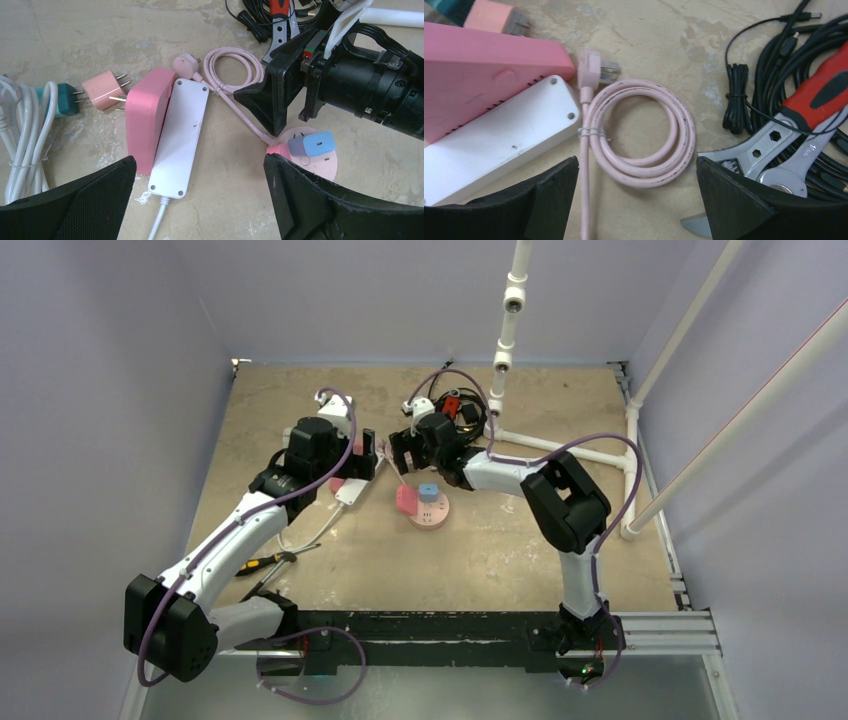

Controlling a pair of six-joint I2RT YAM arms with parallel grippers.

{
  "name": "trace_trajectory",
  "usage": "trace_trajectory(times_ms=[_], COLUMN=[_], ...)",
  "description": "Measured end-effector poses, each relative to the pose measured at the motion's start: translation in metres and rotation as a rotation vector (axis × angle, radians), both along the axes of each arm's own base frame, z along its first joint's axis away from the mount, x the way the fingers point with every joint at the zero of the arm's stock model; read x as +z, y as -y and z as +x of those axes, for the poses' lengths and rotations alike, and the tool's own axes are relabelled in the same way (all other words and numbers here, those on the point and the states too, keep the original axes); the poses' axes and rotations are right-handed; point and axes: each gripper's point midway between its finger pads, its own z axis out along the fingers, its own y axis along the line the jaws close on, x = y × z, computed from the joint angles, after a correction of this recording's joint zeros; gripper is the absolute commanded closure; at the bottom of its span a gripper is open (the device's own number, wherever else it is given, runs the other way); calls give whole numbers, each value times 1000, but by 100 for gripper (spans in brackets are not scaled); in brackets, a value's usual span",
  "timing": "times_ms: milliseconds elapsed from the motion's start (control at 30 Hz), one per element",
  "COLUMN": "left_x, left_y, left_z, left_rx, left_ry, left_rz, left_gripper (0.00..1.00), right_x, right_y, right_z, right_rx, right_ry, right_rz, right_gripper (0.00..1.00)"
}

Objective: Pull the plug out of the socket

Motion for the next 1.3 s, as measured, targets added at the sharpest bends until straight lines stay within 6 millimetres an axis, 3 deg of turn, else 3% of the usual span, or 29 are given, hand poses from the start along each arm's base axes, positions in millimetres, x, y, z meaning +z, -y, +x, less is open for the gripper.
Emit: trace_trajectory(times_ms=[233,433,567,733,833,967,1100,1300], left_x=[0,1,-1,-3,-3,-2,-8,-52], left_y=[-3,-4,-4,-3,0,11,39,71], left_z=[2,3,3,3,3,0,-10,-19], left_rx=[18,21,21,17,3,-46,-160,-295], left_ry=[5,10,5,-1,-2,5,-9,-146], left_rz=[8,8,10,11,4,-9,-36,-48], left_gripper=[1,1,1,1,1,1,1,1], right_x=[2,-30,-30,-29,-21,-17,-20,-23], right_y=[-24,-31,-23,-15,-15,-4,10,37], right_z=[-12,-23,-16,-10,-5,9,23,41], right_rx=[68,43,-14,-82,-134,-222,-277,-356], right_ry=[47,32,47,46,61,47,9,-12], right_rz=[-4,-73,-91,-85,-70,-32,20,51], right_gripper=[14,24,42,82,100,100,100,100])
